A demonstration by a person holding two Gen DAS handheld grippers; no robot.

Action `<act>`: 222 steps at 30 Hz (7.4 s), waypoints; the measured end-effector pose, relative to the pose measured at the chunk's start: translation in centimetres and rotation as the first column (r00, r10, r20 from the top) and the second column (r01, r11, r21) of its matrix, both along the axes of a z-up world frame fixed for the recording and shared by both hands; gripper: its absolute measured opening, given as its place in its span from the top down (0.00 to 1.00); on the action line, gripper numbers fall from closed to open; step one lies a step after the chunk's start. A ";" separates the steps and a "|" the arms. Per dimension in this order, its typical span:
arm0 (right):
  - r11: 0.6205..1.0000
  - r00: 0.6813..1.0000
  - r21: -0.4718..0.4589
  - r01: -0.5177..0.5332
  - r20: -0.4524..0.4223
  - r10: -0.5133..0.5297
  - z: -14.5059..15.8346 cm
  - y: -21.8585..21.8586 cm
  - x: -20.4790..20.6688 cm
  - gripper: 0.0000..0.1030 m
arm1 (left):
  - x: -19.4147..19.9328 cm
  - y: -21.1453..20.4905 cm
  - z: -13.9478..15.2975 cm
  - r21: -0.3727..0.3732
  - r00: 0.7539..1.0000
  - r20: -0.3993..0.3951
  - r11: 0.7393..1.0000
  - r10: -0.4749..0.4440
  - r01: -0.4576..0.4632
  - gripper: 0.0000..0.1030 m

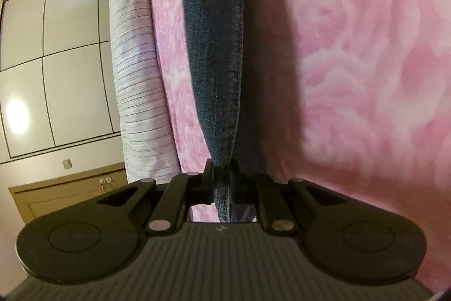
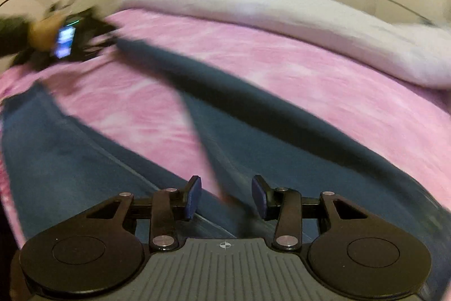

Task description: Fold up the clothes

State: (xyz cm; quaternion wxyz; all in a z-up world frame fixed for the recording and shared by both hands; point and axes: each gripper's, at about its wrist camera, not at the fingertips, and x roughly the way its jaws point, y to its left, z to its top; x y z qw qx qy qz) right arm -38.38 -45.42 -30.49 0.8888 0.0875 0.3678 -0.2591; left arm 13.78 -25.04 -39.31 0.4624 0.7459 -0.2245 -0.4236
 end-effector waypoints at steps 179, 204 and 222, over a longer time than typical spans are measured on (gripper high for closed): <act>0.917 0.935 0.283 0.282 0.135 -0.329 -3.2 -17.5 -22.2 0.89 | -42.8 -12.3 5.0 0.051 0.319 -0.947 0.998 0.038 0.031 0.53; 0.897 0.919 0.353 0.265 0.188 -0.346 -5.1 -20.0 -22.2 0.97 | -44.9 -14.7 4.3 0.012 0.363 -0.932 0.999 -0.005 0.044 0.61; 0.931 0.923 0.174 0.320 0.166 -0.348 1.8 -7.1 -20.1 0.53 | -32.5 0.7 7.7 0.043 0.395 -0.904 0.952 0.166 -0.302 0.54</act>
